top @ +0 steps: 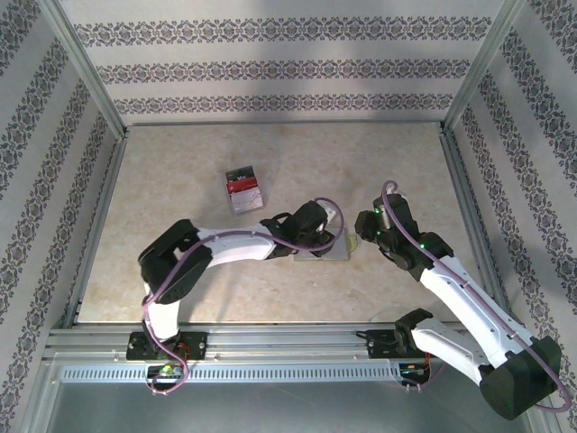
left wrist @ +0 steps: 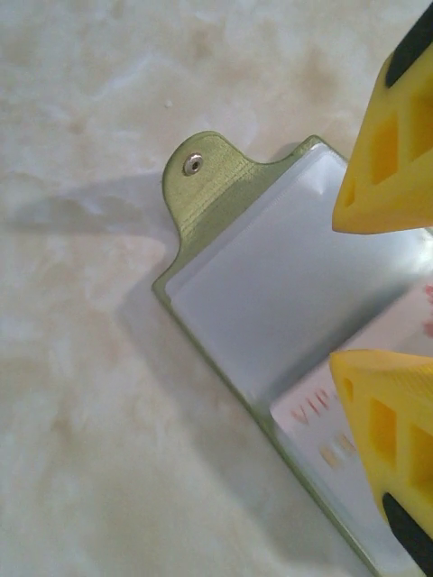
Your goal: Take the credit cards out of the card holder
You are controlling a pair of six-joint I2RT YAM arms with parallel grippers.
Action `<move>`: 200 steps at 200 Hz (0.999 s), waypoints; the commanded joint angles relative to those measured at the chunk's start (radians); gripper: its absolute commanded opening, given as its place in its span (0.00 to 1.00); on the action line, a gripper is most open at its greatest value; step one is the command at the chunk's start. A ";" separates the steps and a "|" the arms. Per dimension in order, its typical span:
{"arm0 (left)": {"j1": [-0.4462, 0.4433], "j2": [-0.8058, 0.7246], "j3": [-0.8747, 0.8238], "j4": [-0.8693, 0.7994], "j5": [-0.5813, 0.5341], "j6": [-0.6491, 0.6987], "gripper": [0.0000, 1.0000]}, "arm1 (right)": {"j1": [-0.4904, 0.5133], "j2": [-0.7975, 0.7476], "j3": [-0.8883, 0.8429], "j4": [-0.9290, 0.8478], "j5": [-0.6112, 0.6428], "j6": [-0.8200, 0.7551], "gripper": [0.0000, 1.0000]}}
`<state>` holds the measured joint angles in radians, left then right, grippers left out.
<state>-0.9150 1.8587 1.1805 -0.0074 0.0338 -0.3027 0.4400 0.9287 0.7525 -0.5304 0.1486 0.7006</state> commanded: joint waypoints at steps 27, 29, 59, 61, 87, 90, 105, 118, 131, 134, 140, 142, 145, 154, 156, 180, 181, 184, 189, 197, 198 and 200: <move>0.037 -0.101 -0.098 -0.080 -0.123 -0.176 0.30 | 0.026 0.143 -0.009 0.111 -0.213 0.025 0.35; 0.040 -0.100 -0.100 -0.085 -0.123 -0.183 0.28 | 0.029 0.154 -0.006 0.116 -0.222 0.024 0.36; 0.071 -0.064 -0.108 -0.093 -0.098 -0.197 0.21 | 0.031 0.331 0.027 0.203 -0.410 0.009 0.37; 0.071 -0.062 -0.106 -0.095 -0.098 -0.195 0.21 | 0.030 0.335 0.028 0.206 -0.415 0.009 0.37; 0.085 -0.013 -0.097 -0.086 -0.069 -0.200 0.14 | 0.023 0.441 0.031 0.277 -0.526 -0.003 0.36; 0.086 -0.010 -0.096 -0.084 -0.064 -0.201 0.14 | 0.022 0.451 0.030 0.284 -0.533 -0.003 0.36; 0.091 0.004 -0.096 -0.069 -0.053 -0.206 0.14 | 0.012 0.490 0.019 0.322 -0.558 -0.002 0.36; 0.094 0.016 -0.096 -0.066 -0.043 -0.210 0.13 | -0.006 0.525 0.006 0.362 -0.595 0.000 0.34; 0.097 0.025 -0.098 -0.064 -0.034 -0.215 0.12 | -0.020 0.557 -0.002 0.392 -0.627 0.003 0.31; 0.098 0.027 -0.099 -0.064 -0.032 -0.216 0.12 | -0.022 0.562 -0.004 0.396 -0.630 0.002 0.31; 0.099 0.031 -0.099 -0.062 -0.027 -0.216 0.11 | -0.026 0.571 -0.005 0.400 -0.635 0.000 0.31; 0.099 0.032 -0.100 -0.060 -0.024 -0.216 0.11 | -0.027 0.573 -0.005 0.400 -0.634 -0.002 0.30; 0.099 0.034 -0.100 -0.060 -0.025 -0.217 0.11 | -0.027 0.577 -0.005 0.400 -0.631 -0.002 0.30; 0.099 0.037 -0.101 -0.058 -0.022 -0.220 0.11 | -0.030 0.581 -0.008 0.400 -0.623 -0.007 0.30; 0.099 0.039 -0.101 -0.057 -0.021 -0.220 0.11 | -0.030 0.581 -0.009 0.399 -0.623 -0.007 0.30; 0.100 0.056 -0.101 -0.052 -0.005 -0.225 0.09 | -0.037 0.597 -0.018 0.410 -0.626 -0.013 0.30; 0.100 0.056 -0.101 -0.053 -0.005 -0.225 0.09 | -0.037 0.600 -0.019 0.410 -0.627 -0.013 0.30; 0.100 0.058 -0.101 -0.054 -0.004 -0.226 0.09 | -0.037 0.602 -0.019 0.411 -0.628 -0.013 0.30; 0.100 0.060 -0.101 -0.053 -0.002 -0.227 0.09 | -0.037 0.608 -0.021 0.415 -0.630 -0.013 0.30; 0.100 0.058 -0.104 -0.053 -0.002 -0.229 0.08 | -0.037 0.618 -0.024 0.421 -0.635 -0.015 0.30; 0.100 0.058 -0.104 -0.053 -0.002 -0.229 0.08 | -0.037 0.619 -0.025 0.421 -0.635 -0.015 0.30; 0.100 0.058 -0.104 -0.053 -0.001 -0.230 0.08 | -0.037 0.621 -0.025 0.421 -0.635 -0.015 0.31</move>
<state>-0.8230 1.8900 1.0836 -0.0551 0.0090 -0.5106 0.4091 1.5192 0.7452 -0.1417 -0.4557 0.7044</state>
